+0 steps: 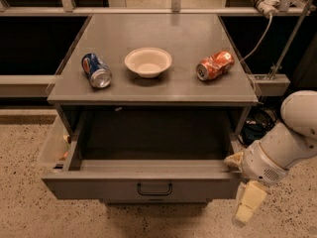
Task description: Open top drawer
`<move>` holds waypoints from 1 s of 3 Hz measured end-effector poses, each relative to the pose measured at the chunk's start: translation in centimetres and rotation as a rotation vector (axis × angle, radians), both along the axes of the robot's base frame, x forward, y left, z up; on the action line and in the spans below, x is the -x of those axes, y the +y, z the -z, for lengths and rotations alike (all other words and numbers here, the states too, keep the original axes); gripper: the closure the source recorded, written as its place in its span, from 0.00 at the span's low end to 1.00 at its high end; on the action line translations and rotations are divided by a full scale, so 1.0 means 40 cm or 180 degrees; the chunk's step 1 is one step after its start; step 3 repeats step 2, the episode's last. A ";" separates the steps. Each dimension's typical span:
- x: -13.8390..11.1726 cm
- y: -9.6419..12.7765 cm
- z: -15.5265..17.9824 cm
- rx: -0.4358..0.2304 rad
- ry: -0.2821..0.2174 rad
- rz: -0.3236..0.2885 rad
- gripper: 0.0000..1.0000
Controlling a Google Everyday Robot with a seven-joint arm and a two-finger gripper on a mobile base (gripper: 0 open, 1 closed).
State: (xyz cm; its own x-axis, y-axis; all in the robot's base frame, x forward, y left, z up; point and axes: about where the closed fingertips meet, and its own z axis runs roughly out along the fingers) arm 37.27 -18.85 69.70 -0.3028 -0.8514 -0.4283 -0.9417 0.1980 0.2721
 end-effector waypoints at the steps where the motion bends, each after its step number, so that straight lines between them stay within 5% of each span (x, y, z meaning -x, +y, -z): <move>1: -0.027 0.003 -0.045 0.0058 -0.0333 0.0015 0.00; 3: -0.033 0.004 -0.052 0.0068 -0.0385 0.0026 0.00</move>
Offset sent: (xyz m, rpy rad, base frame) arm 0.0092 0.0010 0.0157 -0.0159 -0.0909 -0.0040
